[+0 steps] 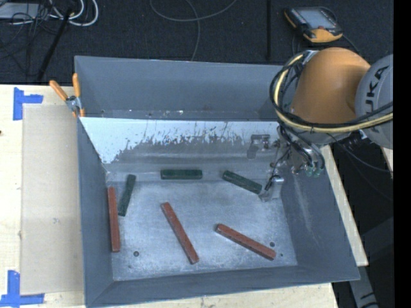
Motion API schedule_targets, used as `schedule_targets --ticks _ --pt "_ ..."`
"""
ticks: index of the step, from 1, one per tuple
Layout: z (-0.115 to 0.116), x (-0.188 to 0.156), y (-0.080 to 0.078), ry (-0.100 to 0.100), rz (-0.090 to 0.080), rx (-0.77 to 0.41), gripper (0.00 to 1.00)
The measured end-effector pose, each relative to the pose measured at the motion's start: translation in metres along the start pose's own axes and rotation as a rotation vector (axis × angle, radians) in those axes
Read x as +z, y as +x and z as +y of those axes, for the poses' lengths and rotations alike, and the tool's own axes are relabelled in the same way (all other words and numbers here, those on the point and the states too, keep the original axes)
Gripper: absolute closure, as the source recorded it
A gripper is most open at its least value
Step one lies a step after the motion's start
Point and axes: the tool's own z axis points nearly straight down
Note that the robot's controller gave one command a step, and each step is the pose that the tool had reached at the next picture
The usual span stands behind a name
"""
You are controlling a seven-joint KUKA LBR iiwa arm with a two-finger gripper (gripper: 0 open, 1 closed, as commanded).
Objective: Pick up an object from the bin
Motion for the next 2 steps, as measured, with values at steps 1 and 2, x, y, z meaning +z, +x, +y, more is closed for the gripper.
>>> schedule_targets --ticks 1,2 --pt "0.005 0.069 -0.001 0.000 0.004 -0.120 0.00" --pt "-0.020 0.105 -0.003 -0.003 0.010 -0.041 0.00"
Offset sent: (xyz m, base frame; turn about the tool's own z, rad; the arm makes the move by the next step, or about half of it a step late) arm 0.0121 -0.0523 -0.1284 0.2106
